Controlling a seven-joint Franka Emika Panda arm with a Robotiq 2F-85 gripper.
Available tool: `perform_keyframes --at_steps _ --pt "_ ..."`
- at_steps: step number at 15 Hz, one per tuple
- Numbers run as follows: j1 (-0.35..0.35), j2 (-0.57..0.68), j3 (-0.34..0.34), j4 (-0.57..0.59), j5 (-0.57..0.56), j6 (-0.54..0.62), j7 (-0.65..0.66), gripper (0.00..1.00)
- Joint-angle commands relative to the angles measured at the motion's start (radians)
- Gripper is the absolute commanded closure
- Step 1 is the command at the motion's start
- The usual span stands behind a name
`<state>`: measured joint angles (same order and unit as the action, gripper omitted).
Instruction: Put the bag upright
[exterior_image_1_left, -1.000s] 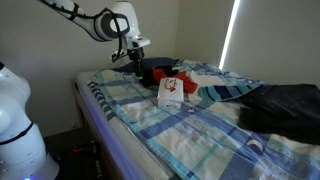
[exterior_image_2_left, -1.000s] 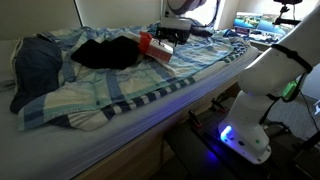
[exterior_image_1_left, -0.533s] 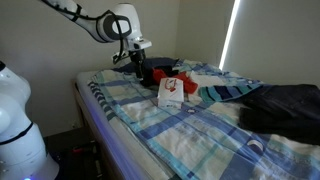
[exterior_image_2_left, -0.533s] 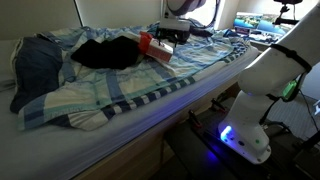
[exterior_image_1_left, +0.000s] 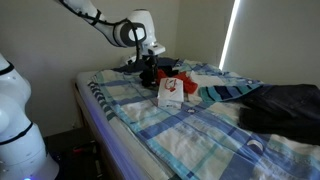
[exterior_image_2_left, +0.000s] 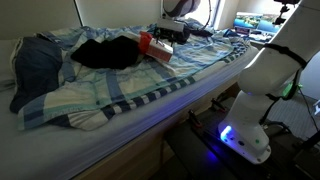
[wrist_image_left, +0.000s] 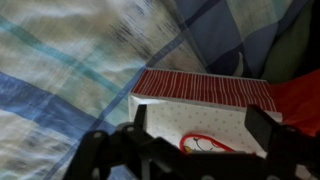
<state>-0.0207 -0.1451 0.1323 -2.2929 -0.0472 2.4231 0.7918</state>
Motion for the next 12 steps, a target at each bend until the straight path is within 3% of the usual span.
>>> perform_keyframes --at_steps 1,8,10,12 --pt "0.021 0.066 -0.036 0.103 0.057 -0.051 -0.138 0.0" --pt "0.029 0.112 -0.068 0.209 0.098 -0.287 -0.523 0.0" --pt "0.027 0.116 -0.074 0.22 0.081 -0.324 -0.552 0.0" --pt "0.029 0.102 -0.074 0.189 0.089 -0.286 -0.529 0.0"
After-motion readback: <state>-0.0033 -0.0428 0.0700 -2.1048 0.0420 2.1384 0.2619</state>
